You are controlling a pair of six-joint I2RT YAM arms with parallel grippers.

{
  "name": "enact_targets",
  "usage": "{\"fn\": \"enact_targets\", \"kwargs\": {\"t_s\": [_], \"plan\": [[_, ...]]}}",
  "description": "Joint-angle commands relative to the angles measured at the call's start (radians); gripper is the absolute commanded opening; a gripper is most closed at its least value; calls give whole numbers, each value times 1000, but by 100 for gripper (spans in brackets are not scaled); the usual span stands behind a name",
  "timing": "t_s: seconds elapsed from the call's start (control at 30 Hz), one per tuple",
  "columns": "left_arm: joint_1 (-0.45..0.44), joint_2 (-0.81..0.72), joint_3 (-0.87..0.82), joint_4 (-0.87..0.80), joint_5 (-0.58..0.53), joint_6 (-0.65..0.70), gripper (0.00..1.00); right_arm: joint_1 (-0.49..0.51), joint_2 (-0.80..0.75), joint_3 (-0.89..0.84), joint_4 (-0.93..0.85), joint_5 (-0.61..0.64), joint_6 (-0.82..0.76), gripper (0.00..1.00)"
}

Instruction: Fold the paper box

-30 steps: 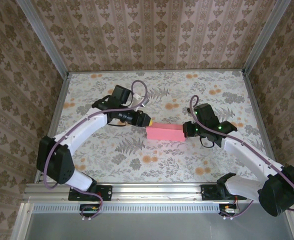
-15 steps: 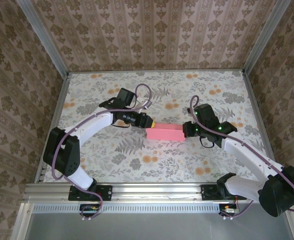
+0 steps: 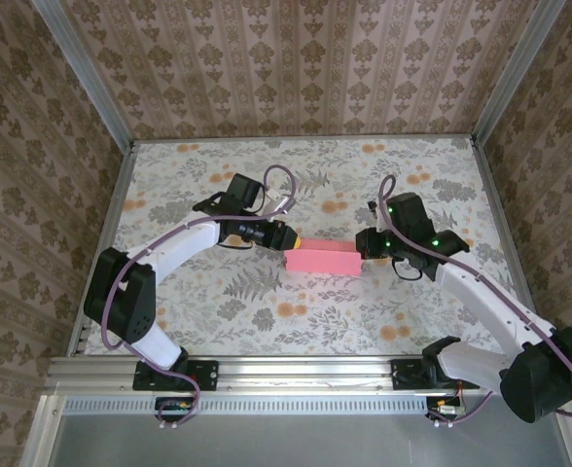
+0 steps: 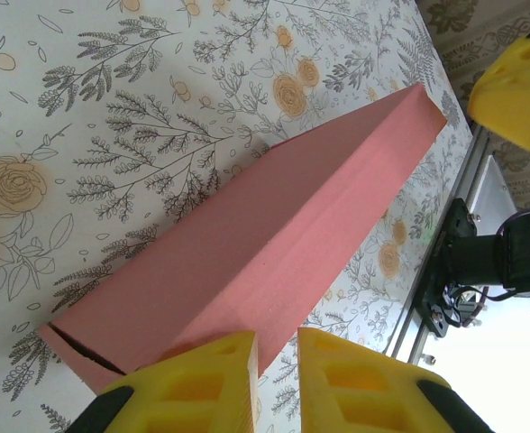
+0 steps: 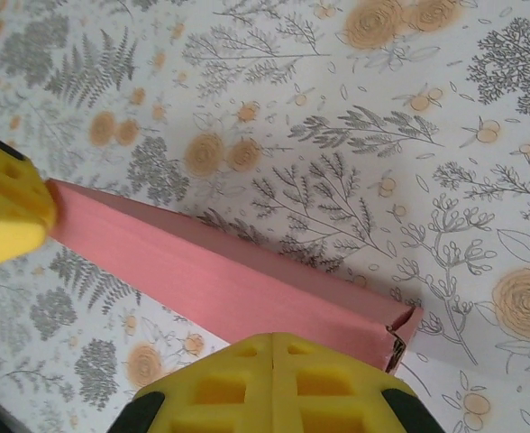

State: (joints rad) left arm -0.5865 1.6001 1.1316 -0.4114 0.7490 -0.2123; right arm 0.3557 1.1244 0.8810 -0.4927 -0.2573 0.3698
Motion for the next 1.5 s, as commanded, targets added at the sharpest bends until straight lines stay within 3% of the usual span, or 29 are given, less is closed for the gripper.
{"fn": "enact_targets", "kwargs": {"t_s": [0.0, 0.43, 1.03, 1.23, 1.47], "plan": [[1, 22, -39, -54, -34, 30, 17, -34, -12, 21, 8, -98, -9, 4], [0, 20, -41, -66, -50, 40, 17, -104, 19, -110, 82, -184, -3, 2], [-22, -18, -177, 15, -168, 61, 10, -104, -31, -263, 65, -65, 76, 0], [-30, -28, -171, 28, -163, 45, 10, -90, -17, -203, 39, -71, 49, 0], [-39, -49, -69, 19, -124, -8, 19, -27, 1, -56, -3, -56, -13, 12]]}}
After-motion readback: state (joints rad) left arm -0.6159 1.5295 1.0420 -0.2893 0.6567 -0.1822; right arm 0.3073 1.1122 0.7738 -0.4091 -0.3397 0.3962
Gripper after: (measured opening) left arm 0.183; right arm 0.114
